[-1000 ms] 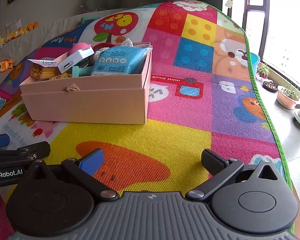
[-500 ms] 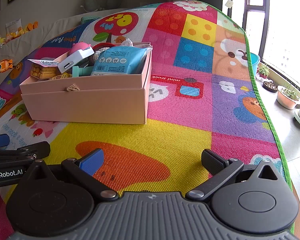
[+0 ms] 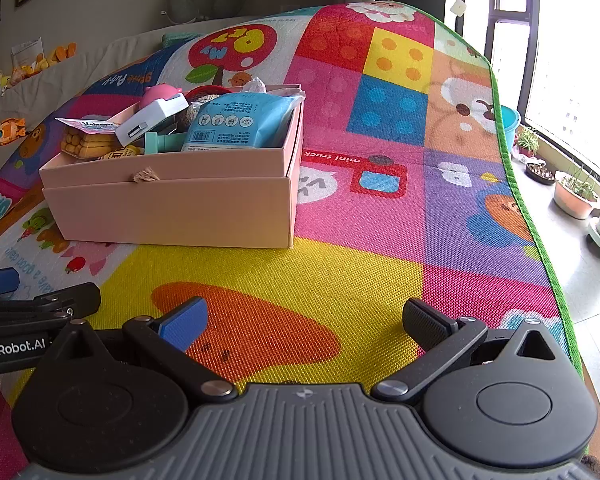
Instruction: Organize objects
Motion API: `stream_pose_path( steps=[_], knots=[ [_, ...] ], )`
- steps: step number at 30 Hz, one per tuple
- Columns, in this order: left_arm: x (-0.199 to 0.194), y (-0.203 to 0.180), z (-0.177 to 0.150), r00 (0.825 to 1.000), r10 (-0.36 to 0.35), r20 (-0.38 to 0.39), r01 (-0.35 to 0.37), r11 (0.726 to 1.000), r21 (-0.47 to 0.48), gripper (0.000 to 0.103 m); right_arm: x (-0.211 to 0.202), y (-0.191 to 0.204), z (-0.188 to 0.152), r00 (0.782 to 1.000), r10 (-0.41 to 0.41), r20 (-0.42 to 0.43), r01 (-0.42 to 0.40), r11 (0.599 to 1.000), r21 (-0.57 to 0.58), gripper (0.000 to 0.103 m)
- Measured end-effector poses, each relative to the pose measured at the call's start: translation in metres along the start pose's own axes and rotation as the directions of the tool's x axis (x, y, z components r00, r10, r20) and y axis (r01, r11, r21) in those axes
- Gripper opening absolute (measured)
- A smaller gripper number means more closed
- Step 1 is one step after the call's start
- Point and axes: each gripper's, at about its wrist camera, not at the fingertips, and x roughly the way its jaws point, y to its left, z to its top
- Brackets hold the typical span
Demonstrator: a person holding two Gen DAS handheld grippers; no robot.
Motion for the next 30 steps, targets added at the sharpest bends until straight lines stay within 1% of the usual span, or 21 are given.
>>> stream_pose_path(
  steps=[30],
  knots=[
    [0.0000,0.0001,-0.0004,1.000,0.002,0.000,-0.002,1.000,0.004,0.098,0.0001,0.0004,0.0001,1.000,0.000,0.000,0.000,1.000,0.000,0.103]
  ],
)
